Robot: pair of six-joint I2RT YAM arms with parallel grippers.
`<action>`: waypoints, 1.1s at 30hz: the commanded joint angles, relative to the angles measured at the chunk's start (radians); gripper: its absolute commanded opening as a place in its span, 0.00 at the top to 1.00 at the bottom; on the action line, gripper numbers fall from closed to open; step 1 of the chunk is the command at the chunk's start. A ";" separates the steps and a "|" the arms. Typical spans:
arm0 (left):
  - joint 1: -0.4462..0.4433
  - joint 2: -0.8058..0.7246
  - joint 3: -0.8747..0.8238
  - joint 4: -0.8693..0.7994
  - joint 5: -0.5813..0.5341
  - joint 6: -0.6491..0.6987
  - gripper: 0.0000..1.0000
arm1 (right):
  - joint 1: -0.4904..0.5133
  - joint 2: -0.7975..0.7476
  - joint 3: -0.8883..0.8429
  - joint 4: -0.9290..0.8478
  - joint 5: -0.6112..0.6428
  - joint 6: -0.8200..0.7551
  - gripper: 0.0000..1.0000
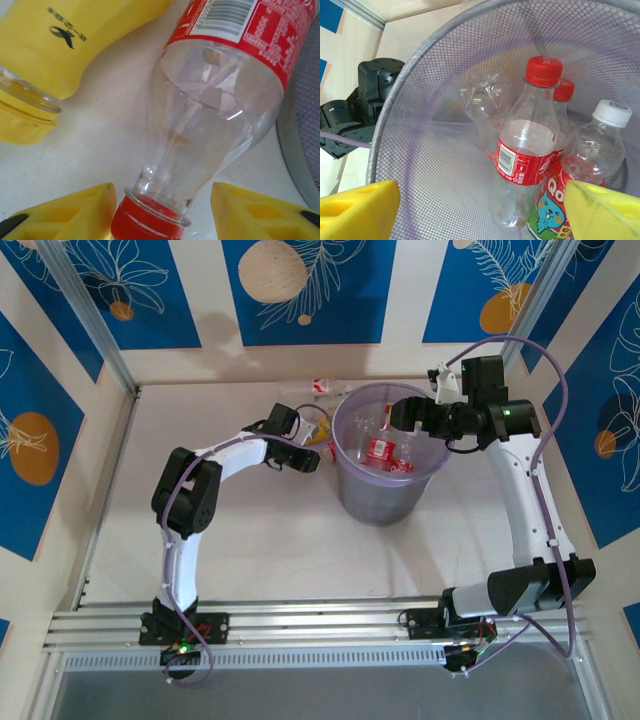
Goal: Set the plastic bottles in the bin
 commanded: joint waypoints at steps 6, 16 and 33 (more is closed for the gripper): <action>-0.020 0.014 0.031 -0.046 0.043 0.035 0.54 | -0.011 -0.038 -0.011 0.008 -0.015 0.007 0.15; -0.020 -0.102 -0.003 -0.105 0.057 0.110 0.63 | -0.024 -0.045 0.005 0.008 -0.004 -0.001 0.15; 0.006 -0.367 -0.152 -0.062 -0.070 0.095 0.77 | -0.042 -0.053 0.041 0.008 -0.001 -0.015 0.15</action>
